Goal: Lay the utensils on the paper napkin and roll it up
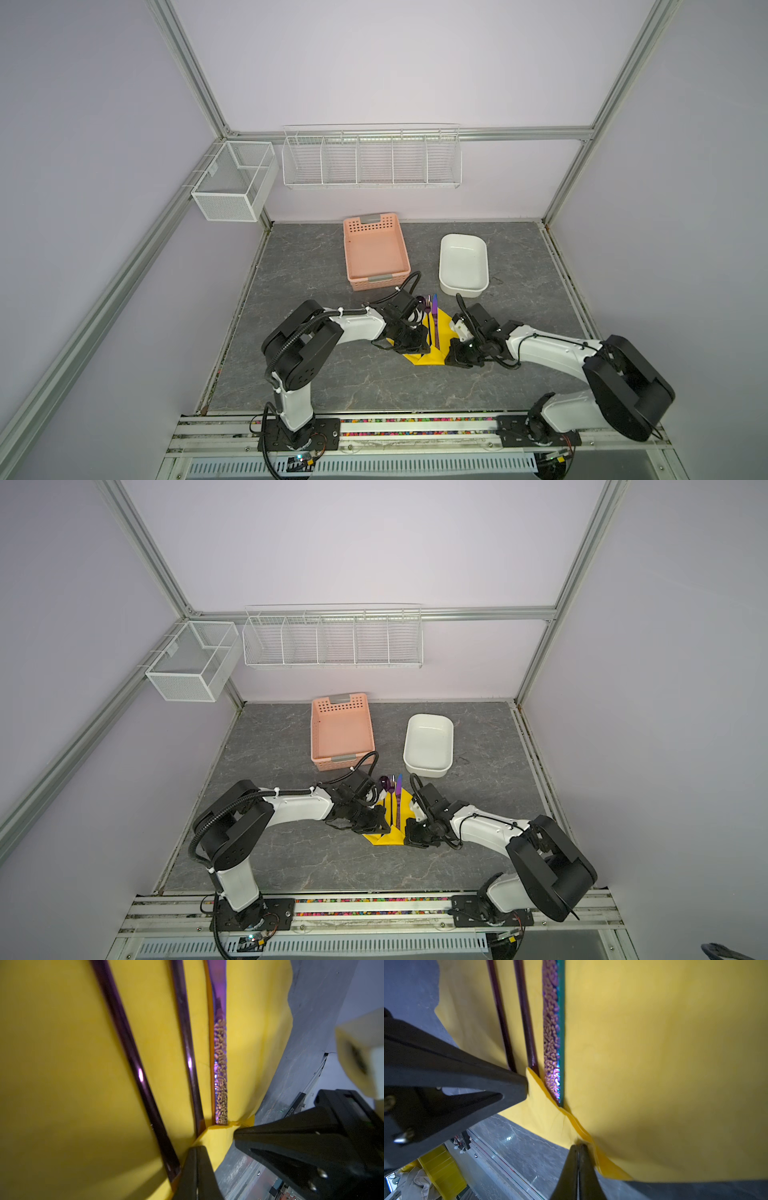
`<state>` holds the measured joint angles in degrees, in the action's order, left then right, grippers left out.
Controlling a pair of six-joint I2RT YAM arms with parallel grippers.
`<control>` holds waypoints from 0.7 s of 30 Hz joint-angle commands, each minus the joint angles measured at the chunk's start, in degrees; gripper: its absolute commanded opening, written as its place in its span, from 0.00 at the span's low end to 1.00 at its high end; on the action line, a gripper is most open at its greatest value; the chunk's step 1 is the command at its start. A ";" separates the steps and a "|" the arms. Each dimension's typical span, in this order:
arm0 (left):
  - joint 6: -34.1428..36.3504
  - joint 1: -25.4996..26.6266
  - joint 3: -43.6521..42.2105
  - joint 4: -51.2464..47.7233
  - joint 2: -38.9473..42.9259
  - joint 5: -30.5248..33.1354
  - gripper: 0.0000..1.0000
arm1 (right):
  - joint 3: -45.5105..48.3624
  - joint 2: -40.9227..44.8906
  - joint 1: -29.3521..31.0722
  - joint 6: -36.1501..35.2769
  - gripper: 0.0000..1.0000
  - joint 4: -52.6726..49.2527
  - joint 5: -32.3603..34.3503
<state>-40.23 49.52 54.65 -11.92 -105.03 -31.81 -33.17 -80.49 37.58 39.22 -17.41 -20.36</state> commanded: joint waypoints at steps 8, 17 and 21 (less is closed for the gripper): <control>0.44 0.21 0.98 -1.36 -0.98 1.32 0.00 | 0.38 2.16 -1.04 -0.02 0.09 -6.66 4.17; 0.56 0.15 1.16 -1.60 -1.05 1.24 0.00 | 1.22 2.68 -2.52 -0.03 0.10 -6.74 4.10; 0.59 0.23 1.04 -1.59 -0.86 1.25 0.00 | 0.97 2.85 -2.53 -0.08 0.09 -7.08 3.76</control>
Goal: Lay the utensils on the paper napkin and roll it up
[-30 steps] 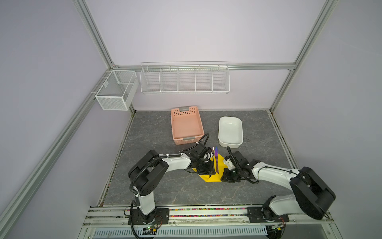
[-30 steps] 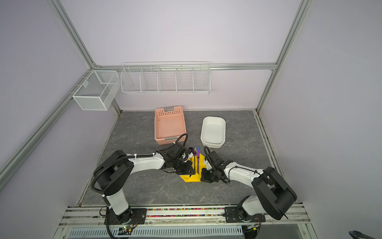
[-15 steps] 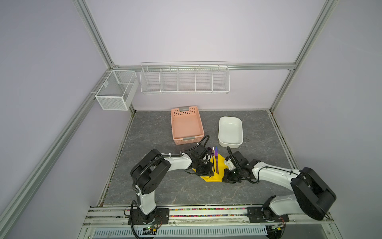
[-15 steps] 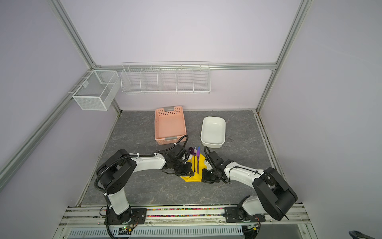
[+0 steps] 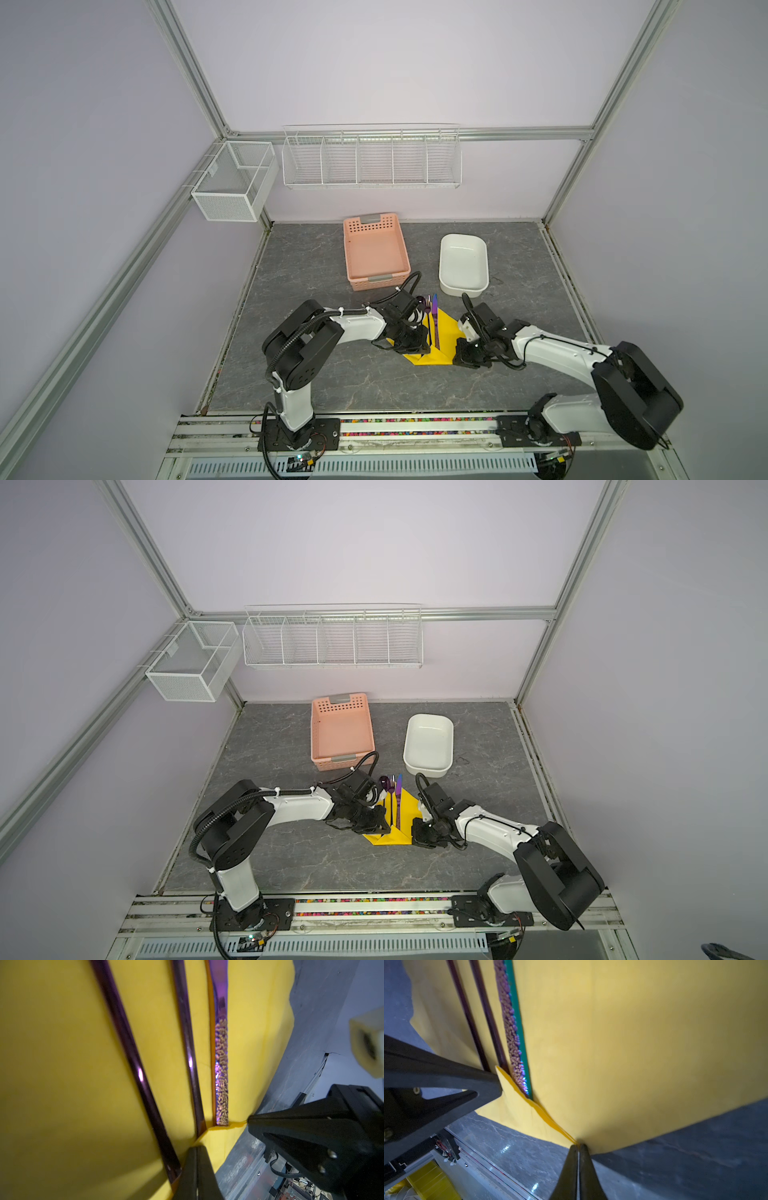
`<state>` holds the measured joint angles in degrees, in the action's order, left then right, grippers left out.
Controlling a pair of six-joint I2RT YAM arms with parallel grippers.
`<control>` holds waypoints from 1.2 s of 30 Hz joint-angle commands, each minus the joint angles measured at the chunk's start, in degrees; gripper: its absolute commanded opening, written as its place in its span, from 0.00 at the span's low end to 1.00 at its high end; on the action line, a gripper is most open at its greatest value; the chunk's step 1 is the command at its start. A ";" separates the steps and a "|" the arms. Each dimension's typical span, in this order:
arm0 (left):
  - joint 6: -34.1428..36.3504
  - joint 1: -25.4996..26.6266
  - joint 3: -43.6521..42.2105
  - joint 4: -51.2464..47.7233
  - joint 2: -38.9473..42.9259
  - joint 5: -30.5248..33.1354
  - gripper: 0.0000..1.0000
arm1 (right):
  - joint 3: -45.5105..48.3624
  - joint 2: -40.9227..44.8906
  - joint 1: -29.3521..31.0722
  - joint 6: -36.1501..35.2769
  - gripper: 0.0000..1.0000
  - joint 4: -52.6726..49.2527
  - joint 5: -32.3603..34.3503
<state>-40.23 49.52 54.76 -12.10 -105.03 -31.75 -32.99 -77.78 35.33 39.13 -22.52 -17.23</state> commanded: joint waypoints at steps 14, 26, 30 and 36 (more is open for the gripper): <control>0.58 0.23 0.96 -1.52 -0.79 1.33 0.00 | -5.66 4.54 -17.09 -7.81 0.34 -11.37 -3.12; 0.50 0.21 1.02 -1.35 -1.34 1.08 0.00 | -7.93 -6.09 -27.59 -13.33 0.50 -6.32 -11.16; 0.37 0.14 0.79 -1.26 -1.24 1.16 0.00 | -6.89 -8.37 -27.60 -13.22 0.48 -3.68 -11.74; 0.38 0.19 0.78 -1.33 -1.30 1.16 0.00 | -5.18 -11.90 -27.21 -11.62 0.46 2.41 -15.02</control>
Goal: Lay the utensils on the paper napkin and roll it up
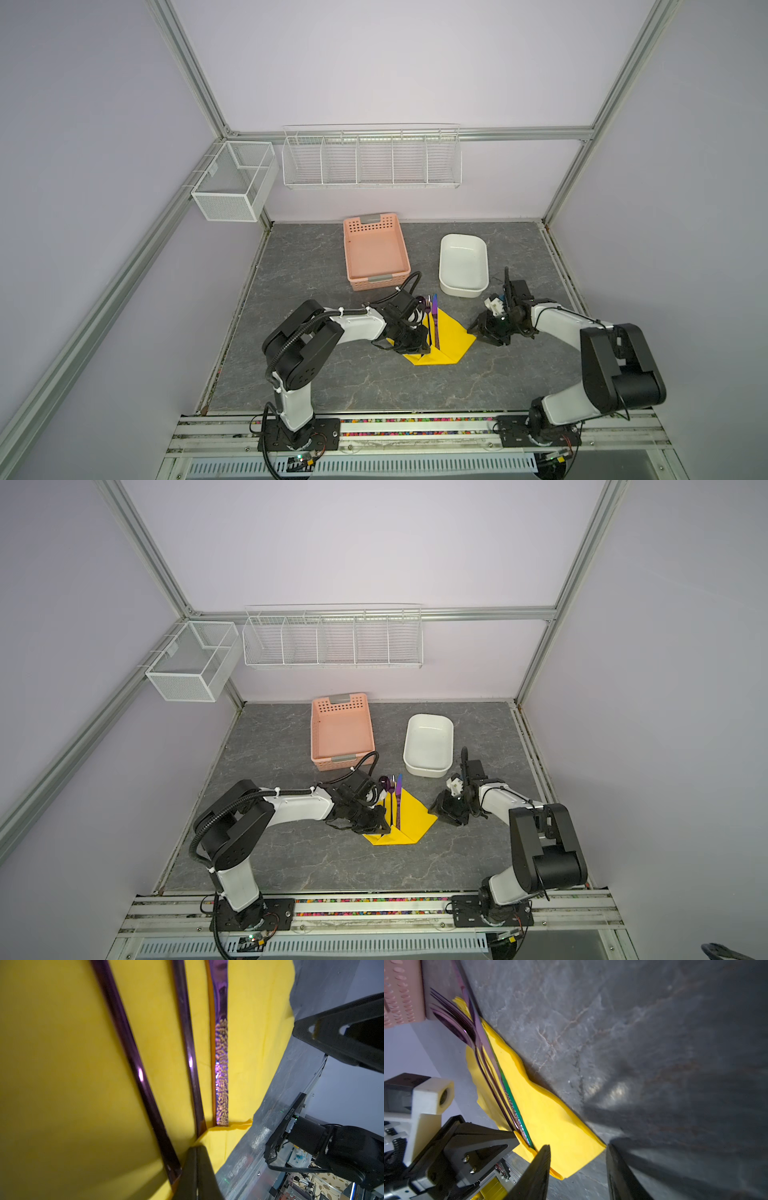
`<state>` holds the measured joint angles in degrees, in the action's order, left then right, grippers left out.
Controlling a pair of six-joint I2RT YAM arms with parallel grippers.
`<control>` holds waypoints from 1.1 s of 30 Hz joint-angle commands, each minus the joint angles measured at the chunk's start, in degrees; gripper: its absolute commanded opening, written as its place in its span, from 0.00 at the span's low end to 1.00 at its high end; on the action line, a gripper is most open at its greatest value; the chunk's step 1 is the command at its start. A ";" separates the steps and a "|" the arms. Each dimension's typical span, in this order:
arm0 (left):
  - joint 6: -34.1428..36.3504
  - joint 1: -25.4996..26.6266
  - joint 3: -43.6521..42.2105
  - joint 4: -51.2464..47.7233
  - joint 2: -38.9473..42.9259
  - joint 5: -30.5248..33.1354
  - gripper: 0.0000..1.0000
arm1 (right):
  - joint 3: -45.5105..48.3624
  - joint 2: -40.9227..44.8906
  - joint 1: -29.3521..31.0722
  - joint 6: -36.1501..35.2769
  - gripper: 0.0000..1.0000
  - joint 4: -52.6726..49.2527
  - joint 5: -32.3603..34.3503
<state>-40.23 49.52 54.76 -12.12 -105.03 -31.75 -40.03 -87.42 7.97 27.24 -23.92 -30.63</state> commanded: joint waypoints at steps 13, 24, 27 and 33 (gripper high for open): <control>0.26 0.22 0.52 -1.49 -0.96 1.51 0.00 | 7.93 -0.99 5.74 8.29 0.42 14.25 -9.36; 0.31 0.17 0.61 -1.50 -1.05 1.25 0.00 | 8.94 3.70 4.60 7.18 0.43 12.88 -5.87; 0.15 0.17 0.43 -1.42 -0.88 1.54 0.00 | 8.36 4.64 4.14 7.05 0.42 13.28 -5.45; 0.23 0.15 0.41 -1.42 -0.96 1.25 0.00 | 7.34 5.60 2.32 6.02 0.33 13.40 -6.54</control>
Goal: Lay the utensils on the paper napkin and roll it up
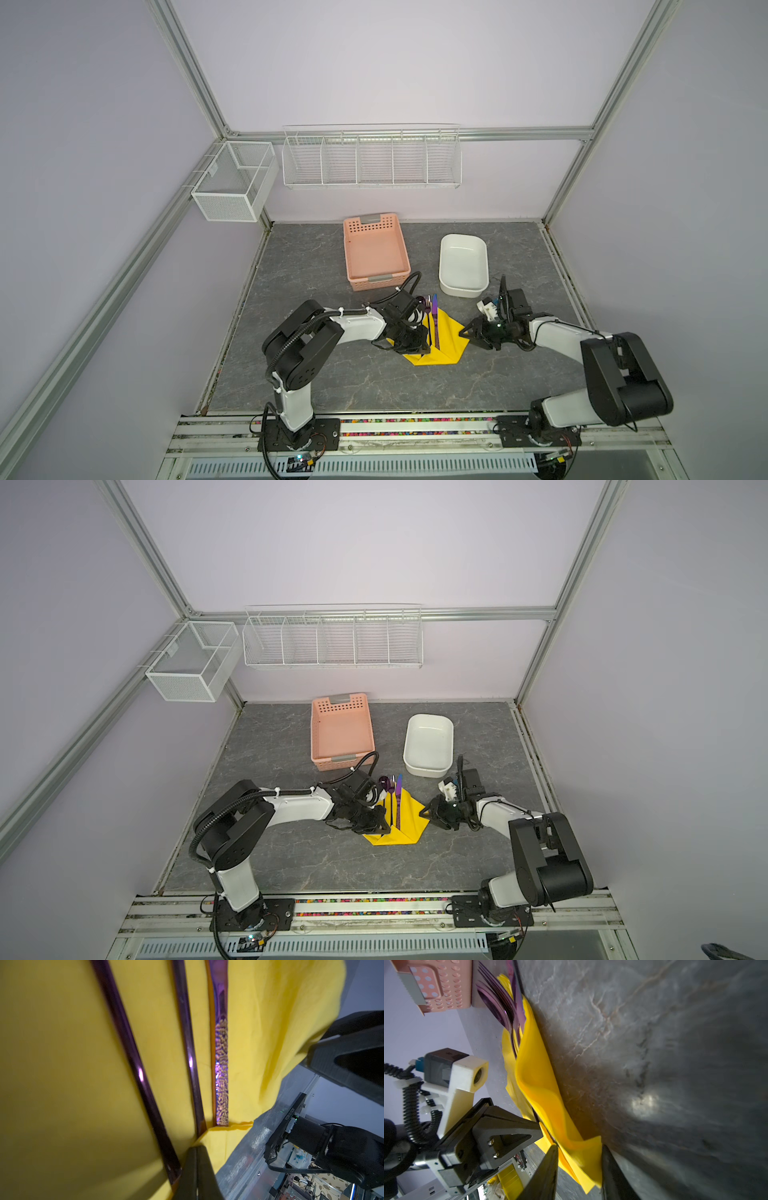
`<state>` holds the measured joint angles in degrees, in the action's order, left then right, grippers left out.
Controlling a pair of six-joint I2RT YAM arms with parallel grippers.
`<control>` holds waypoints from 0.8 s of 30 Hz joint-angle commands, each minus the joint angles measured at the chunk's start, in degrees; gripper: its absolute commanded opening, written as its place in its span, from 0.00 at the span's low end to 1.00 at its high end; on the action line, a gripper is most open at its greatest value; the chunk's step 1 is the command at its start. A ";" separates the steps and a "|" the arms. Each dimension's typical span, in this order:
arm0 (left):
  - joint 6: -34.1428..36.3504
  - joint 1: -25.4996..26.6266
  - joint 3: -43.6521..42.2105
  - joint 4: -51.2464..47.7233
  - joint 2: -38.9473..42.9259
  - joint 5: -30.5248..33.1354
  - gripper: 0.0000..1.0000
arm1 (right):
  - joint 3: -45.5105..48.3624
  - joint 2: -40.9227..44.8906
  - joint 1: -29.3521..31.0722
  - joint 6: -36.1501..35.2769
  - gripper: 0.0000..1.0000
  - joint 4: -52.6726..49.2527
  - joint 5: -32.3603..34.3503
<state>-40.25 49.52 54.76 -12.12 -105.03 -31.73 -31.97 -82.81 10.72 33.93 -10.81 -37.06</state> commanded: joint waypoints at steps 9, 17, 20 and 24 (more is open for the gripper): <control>0.24 0.19 0.44 -1.33 -1.07 1.16 0.00 | -0.55 2.29 -0.53 -1.63 0.33 0.17 -1.45; 0.19 0.14 0.55 -1.33 -1.14 1.05 0.00 | -0.69 1.11 -0.48 -3.42 0.33 -1.76 -1.46; 0.15 0.23 0.61 -1.27 -1.29 1.08 0.00 | -0.13 1.67 -0.48 -3.27 0.35 -0.85 -1.04; 0.13 0.19 0.52 -1.28 -1.23 1.05 0.00 | -0.51 2.91 -0.47 -3.21 0.34 -2.05 0.08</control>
<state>-40.25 49.52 54.76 -12.12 -105.03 -31.75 -32.03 -81.58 10.31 31.77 -11.42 -38.15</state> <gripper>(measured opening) 0.048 0.338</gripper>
